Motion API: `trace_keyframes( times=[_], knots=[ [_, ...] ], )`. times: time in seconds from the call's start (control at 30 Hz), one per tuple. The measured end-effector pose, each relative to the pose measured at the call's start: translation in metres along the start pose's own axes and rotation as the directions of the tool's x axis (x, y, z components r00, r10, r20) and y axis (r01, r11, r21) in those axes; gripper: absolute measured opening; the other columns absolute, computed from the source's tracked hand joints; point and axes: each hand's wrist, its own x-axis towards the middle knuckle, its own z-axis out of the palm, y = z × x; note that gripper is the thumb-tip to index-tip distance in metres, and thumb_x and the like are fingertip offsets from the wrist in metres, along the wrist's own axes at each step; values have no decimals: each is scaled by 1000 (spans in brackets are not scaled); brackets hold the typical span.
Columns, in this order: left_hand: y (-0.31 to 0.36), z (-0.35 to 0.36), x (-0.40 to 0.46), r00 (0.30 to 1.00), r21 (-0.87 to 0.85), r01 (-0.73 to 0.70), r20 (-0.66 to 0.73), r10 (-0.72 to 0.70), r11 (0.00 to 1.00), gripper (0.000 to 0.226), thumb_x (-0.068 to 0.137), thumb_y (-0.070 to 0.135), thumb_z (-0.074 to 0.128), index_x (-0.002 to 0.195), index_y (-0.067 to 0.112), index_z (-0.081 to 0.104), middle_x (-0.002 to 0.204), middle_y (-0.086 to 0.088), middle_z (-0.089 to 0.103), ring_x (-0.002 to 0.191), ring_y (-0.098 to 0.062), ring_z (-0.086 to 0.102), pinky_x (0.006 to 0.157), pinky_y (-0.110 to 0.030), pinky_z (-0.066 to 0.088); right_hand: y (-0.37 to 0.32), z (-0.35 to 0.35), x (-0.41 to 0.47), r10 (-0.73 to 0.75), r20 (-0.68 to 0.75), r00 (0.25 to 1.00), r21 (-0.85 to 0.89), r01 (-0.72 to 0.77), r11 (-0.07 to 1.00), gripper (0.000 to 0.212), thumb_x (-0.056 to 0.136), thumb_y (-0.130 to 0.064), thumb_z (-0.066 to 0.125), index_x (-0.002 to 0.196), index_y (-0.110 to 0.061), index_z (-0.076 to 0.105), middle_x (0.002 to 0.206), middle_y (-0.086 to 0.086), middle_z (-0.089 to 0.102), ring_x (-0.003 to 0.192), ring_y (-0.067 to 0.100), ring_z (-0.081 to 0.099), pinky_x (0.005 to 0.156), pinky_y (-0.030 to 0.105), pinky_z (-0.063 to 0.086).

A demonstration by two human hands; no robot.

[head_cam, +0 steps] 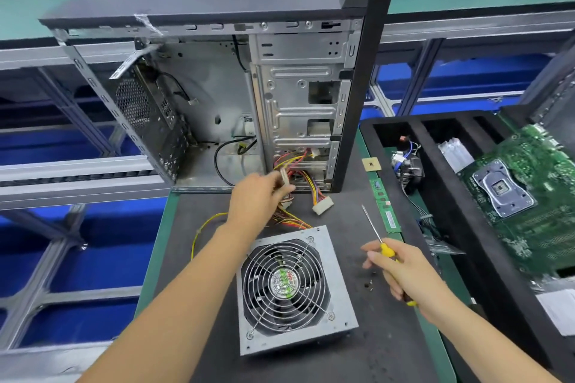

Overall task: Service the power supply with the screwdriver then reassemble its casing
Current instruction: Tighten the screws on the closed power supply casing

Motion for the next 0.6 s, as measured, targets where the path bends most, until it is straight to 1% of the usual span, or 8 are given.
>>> trace_keyframes(
  times=[0.07,0.13,0.2,0.3,0.4,0.43,0.5,0.6],
  knots=[
    [-3,0,-3,975,218,-210,124,187,953,36,100,45,44,101,16,65,94,-4,61,101,-23,53,71,-37,44,-1,3,5,-41,1,999,-56,41,998,13,92,-12,57,94,-19,68,80,5,72,33,16,33,38,23,33],
    [-9,0,-5,925,284,-365,216,312,887,28,100,35,46,107,16,66,108,-2,55,110,-23,45,83,-36,37,-8,7,15,-105,11,994,-115,106,988,12,91,-13,60,94,-21,68,79,1,72,32,16,35,38,22,34],
    [-13,-1,-11,914,299,-399,203,351,867,20,95,25,53,108,16,66,112,-4,48,112,-28,42,84,-36,30,-20,12,27,-171,19,985,-158,172,972,10,91,-15,61,93,-21,67,77,-5,71,31,17,36,39,21,34],
    [-19,2,-19,937,180,-345,122,327,921,11,89,15,64,96,8,67,121,-13,46,118,-34,42,90,-39,37,-38,22,46,-279,20,960,-207,277,938,8,91,-20,62,90,-25,68,81,-6,68,33,16,41,40,24,37],
    [-26,-2,-20,925,-203,-330,124,358,922,6,92,9,63,93,6,68,148,-8,38,136,-23,36,110,-30,32,-50,32,64,-387,2,922,-264,373,889,12,90,-21,63,93,-30,69,95,-11,62,45,2,51,44,15,41],
    [-27,-8,-20,918,-345,-277,181,353,897,16,95,9,59,85,18,69,144,-2,46,133,-15,42,106,-23,33,-52,36,69,-414,7,910,-307,396,865,14,90,-20,62,95,-31,69,99,-13,60,57,-2,55,50,10,40],
    [-33,-15,-22,922,-566,-124,237,304,815,38,98,11,55,71,37,62,108,12,66,107,1,56,89,-16,39,-53,41,80,-443,34,896,-418,416,808,23,90,-18,61,108,-31,66,108,-12,59,83,-3,57,68,12,41],
    [-38,-18,-20,935,-644,7,276,224,765,28,99,18,55,74,17,67,77,14,63,75,5,56,75,-20,40,-48,51,92,-440,120,890,-524,433,733,44,88,-17,62,130,-30,55,123,-8,58,107,11,54,86,30,46]
  ],
)
